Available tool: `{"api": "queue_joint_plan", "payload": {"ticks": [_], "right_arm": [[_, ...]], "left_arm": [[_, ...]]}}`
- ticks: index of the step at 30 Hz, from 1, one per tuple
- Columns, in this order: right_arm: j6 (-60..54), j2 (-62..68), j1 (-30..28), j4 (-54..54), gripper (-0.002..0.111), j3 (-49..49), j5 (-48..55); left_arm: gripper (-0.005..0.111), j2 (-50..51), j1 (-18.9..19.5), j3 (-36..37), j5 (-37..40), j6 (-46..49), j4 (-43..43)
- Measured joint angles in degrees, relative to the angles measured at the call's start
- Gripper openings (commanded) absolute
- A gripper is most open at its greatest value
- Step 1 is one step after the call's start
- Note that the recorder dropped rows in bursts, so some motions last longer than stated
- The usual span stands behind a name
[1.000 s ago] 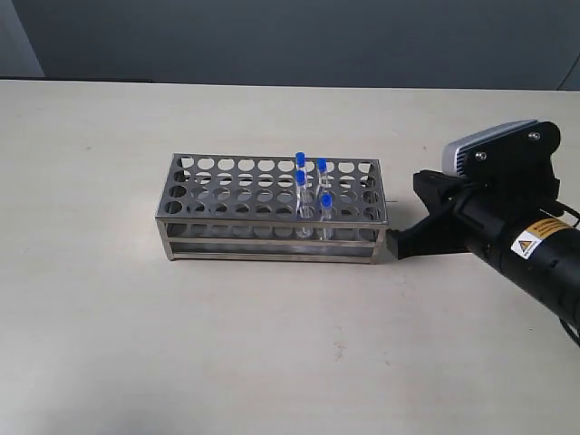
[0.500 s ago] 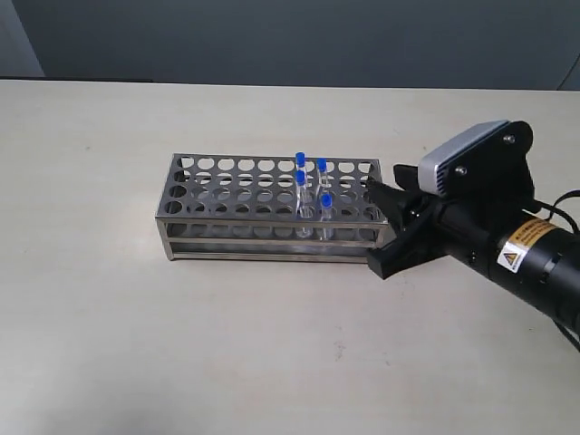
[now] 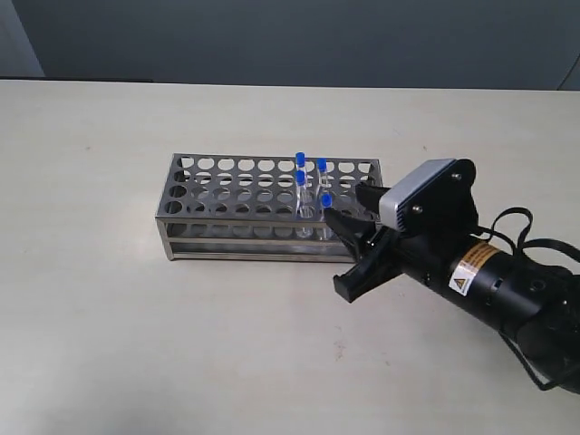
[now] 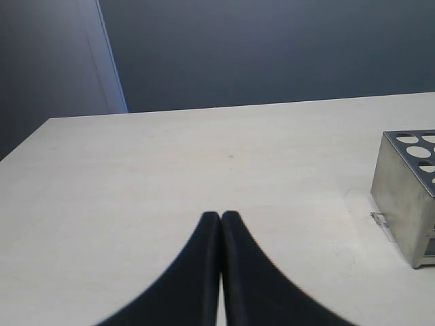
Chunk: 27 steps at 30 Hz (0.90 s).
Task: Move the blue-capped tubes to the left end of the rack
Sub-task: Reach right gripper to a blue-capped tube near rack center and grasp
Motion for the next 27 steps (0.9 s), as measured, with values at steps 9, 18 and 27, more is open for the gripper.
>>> {"api": "queue_joint_plan", "payload": {"ticks": [9,18,27], "right_arm": [[0.83,4.68,0.0,-2.06,0.048,-8.23,3.4],[1.56,4.96,0.0,-4.18,0.047,-10.75,10.9],[1.67,6.1,0.0,-3.68,0.019,-10.87,12.02]], "left_arm": [[0.0,0.0,0.0,0.0,0.0,0.0,0.0],[0.0,0.0,0.0,0.0,0.0,0.0,0.0],[0.0,0.0,0.0,0.0,0.0,0.0,0.0]]}}
